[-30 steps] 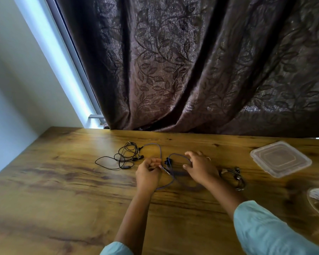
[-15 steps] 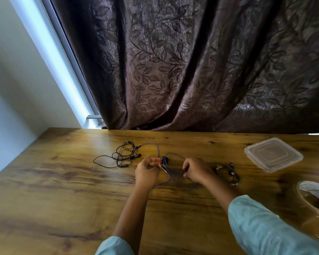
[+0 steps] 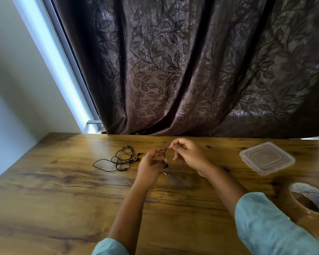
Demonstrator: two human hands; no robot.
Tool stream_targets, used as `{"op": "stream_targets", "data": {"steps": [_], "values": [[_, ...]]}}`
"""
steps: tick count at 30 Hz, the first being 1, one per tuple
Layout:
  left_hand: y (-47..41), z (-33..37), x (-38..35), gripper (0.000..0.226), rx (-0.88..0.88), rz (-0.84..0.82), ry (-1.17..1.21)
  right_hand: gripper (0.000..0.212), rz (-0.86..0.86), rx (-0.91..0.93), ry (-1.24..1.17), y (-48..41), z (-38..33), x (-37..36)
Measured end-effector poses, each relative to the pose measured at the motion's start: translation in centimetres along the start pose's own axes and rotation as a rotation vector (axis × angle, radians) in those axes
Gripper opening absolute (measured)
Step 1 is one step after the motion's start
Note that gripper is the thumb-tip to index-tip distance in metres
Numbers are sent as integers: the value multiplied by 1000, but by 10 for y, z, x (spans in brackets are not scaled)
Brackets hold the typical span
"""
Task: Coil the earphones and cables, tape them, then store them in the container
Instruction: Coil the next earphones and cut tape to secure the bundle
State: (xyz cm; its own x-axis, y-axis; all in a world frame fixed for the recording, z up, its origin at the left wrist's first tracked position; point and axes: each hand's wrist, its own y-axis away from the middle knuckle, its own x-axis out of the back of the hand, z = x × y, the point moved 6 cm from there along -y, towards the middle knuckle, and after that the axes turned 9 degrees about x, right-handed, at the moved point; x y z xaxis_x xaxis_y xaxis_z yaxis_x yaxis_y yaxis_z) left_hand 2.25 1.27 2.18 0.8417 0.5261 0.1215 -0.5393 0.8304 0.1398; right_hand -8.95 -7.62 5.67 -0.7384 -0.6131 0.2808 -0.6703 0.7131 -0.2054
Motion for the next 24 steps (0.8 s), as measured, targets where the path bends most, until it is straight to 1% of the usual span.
{"op": "stream_targets", "data": {"steps": [2,5,7,8,11,12,13,15,17,18,20,21,22,24], "values": [[0,14,-3,31,-61,-12,-51,19,1,21,-150,1,-16,1],[-1,26,1,21,-113,48,-180,20,20,66,-230,-2,-33,6],[-2,26,5,18,-110,89,-253,21,45,63,-327,-4,-39,11],[-2,25,8,20,-93,95,-227,22,52,56,-353,-4,-39,13],[1,25,13,25,-30,86,48,23,80,22,-260,-3,-31,19],[2,26,17,23,-31,112,95,23,102,4,-218,-1,-25,21],[1,27,22,20,-47,164,91,23,128,-15,-183,1,-19,24],[-1,32,35,19,-114,302,3,23,169,-43,-137,7,-7,26],[0,41,41,19,-184,400,-143,24,190,-54,-116,12,0,24],[3,46,42,18,-188,442,-246,24,207,-53,-116,14,3,23],[8,48,42,17,-84,536,-465,25,252,-44,-130,16,5,21],[8,47,43,20,-21,533,-499,25,271,-44,-135,17,7,20],[5,46,42,21,2,461,-427,25,283,-53,-139,17,9,21],[2,48,38,23,12,220,-106,25,294,-99,-162,19,17,22]]}}
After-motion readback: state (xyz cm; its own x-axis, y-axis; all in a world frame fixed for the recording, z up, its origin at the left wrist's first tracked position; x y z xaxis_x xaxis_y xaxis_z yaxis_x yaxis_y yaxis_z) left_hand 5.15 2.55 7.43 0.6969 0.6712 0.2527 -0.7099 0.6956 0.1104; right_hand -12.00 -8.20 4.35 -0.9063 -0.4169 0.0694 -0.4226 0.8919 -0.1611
